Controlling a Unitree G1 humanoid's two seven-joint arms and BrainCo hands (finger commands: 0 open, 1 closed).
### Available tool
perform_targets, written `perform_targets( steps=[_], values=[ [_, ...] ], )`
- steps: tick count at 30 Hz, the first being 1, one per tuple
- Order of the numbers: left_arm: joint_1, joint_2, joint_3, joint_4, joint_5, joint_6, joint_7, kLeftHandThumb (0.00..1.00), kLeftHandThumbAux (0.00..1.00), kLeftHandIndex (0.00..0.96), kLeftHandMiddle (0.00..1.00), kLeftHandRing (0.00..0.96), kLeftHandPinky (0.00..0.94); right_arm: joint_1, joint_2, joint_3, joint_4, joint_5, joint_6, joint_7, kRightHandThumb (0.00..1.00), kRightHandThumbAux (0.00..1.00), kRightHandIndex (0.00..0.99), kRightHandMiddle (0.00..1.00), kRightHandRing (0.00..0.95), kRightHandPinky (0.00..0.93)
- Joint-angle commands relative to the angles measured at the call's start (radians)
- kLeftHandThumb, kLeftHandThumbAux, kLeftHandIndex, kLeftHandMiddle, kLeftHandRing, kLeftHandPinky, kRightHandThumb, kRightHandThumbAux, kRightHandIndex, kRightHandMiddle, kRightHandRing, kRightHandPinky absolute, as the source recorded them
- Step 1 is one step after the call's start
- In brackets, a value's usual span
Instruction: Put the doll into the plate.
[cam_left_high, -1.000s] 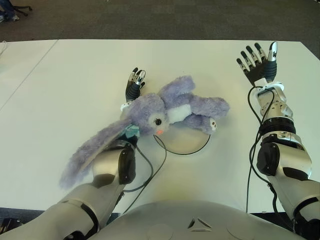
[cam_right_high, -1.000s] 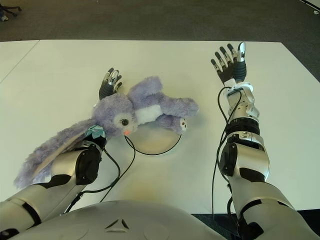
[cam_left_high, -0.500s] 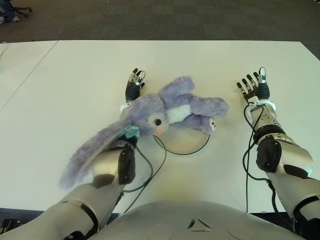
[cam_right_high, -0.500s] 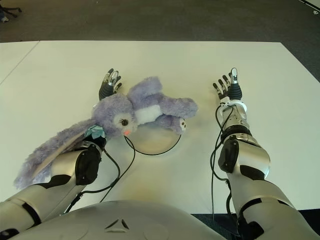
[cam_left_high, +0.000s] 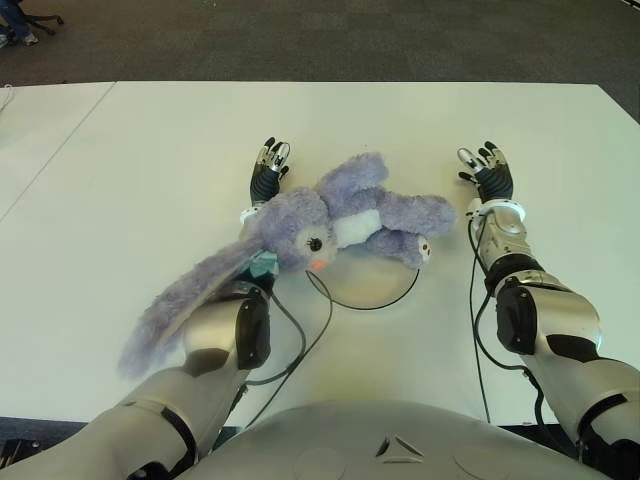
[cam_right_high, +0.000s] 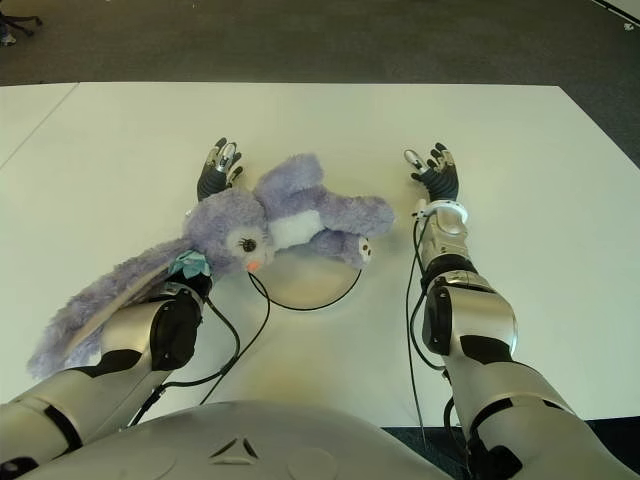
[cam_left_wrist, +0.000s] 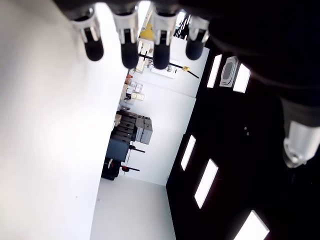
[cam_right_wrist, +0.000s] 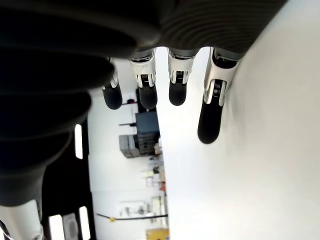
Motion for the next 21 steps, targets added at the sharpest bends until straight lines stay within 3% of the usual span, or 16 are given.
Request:
perform_targets(
  steps=[1,6,10,16,21],
  values=[
    [0.215,-0.009,0.005,0.132,0.003,0.123,0.013,0.000,0.524,0.000,0.097,0.088,0.065,0.093,0.090,0.083,0.069,-0.121,0.098,-0.091,0.000,0.746,0.051,0.046,0.031,0.053],
    [0.213,-0.007,0.012,0.132,-0.006,0.130,0.007,0.000,0.532,0.000,0.087,0.082,0.068,0.118,0.128,0.071,0.071,-0.124,0.094,-0.120,0.000,0.790,0.044,0.042,0.035,0.070],
    [0.214,-0.006,0.015,0.132,-0.009,0.131,0.006,0.000,0.535,0.000,0.087,0.082,0.073,0.181,0.182,0.027,0.073,-0.083,0.056,-0.135,0.000,0.805,0.050,0.049,0.048,0.089],
    [0.217,-0.005,0.017,0.131,-0.011,0.126,0.003,0.000,0.535,0.000,0.083,0.079,0.071,0.257,0.253,-0.026,0.064,-0.045,-0.060,-0.167,0.000,0.785,0.091,0.088,0.090,0.135],
    [0.224,-0.003,0.021,0.129,-0.016,0.116,-0.010,0.000,0.539,0.000,0.078,0.074,0.065,0.326,0.266,0.003,0.053,-0.098,-0.178,-0.212,0.000,0.774,0.113,0.111,0.109,0.142]
  ],
)
